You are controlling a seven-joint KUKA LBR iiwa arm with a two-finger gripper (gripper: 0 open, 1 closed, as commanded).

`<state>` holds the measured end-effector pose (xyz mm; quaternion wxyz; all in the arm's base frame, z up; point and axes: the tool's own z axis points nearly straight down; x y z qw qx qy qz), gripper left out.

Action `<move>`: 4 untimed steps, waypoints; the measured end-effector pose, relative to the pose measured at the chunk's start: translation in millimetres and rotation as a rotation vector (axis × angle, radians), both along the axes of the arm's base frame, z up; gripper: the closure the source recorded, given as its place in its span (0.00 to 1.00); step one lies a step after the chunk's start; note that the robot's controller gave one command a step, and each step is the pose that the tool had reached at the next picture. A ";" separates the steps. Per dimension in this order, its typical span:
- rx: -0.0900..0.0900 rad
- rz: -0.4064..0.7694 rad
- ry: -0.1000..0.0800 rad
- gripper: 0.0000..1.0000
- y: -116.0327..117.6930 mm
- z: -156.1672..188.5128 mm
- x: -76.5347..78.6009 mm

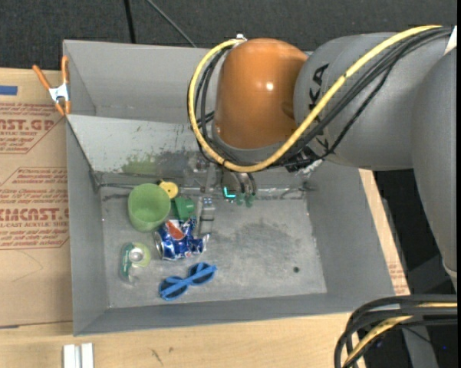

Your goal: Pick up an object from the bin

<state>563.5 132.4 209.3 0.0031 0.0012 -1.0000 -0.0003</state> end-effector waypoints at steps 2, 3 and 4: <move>0.000 -0.156 -0.005 1.00 7.2 -116.1 -20.0; 0.004 -0.165 -0.016 1.00 19.1 63.5 -7.1; -0.002 -0.134 -0.008 1.00 -9.0 58.5 -11.0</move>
Offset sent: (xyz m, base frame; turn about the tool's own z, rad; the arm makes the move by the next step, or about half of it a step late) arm -0.0197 0.0069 -0.1154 0.1563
